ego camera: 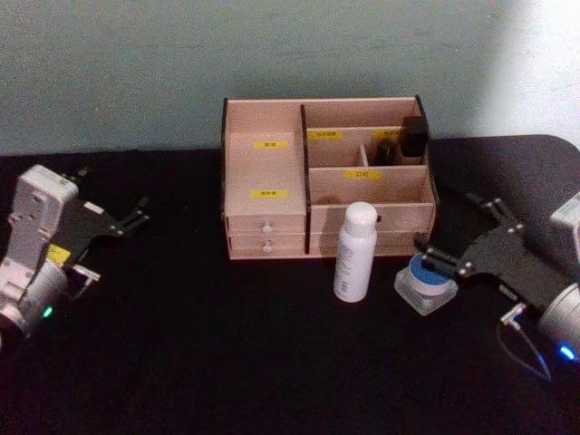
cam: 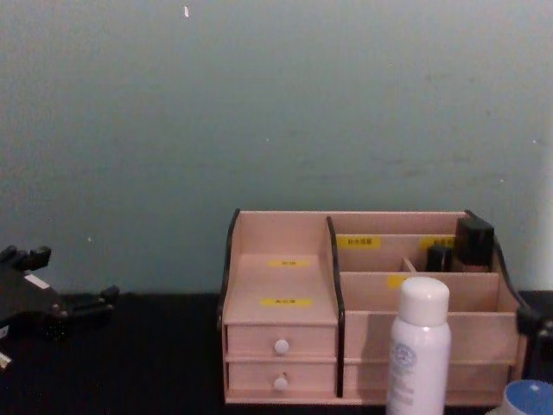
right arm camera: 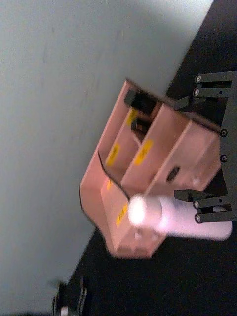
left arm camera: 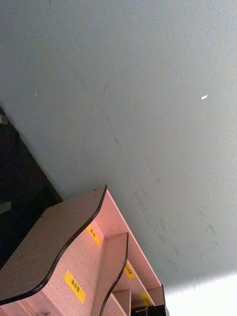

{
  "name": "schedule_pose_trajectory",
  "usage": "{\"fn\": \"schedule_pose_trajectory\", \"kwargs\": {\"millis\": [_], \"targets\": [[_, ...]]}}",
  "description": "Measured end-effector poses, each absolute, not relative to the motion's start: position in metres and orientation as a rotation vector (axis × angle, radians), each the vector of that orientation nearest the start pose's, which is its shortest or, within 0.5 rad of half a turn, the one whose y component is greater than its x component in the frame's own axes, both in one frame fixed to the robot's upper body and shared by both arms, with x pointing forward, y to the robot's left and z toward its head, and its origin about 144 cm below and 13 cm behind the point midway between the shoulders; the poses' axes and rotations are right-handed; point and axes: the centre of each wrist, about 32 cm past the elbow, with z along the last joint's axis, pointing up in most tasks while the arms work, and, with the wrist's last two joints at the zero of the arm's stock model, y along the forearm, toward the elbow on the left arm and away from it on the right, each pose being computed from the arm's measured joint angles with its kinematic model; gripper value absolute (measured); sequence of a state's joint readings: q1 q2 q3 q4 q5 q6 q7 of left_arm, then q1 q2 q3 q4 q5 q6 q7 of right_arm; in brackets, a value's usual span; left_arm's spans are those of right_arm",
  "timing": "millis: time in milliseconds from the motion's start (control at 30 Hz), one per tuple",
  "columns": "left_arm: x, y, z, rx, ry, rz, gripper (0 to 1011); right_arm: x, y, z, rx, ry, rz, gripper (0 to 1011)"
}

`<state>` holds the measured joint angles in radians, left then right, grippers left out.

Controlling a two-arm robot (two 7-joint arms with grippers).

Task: Pick up the facial cleanser and watermelon frost from the table and place them into the tiered storage box.

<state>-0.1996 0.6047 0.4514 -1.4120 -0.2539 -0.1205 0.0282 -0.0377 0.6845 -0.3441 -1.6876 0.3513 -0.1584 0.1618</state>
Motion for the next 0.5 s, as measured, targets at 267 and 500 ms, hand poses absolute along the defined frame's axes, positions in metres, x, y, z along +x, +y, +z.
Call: {"fn": "schedule_pose_trajectory", "kwargs": {"millis": [267, 500], "targets": [[0.489, 0.31, 1.14, 0.304, -0.285, 1.248, 1001, 0.431, -0.3, 1.153, -0.173, -0.152, -0.897, 1000], [0.489, 0.31, 1.14, 0.304, -0.285, 1.248, 1001, 0.437, -0.295, 1.145, -0.175, -0.1, -0.84, 1000]]}}
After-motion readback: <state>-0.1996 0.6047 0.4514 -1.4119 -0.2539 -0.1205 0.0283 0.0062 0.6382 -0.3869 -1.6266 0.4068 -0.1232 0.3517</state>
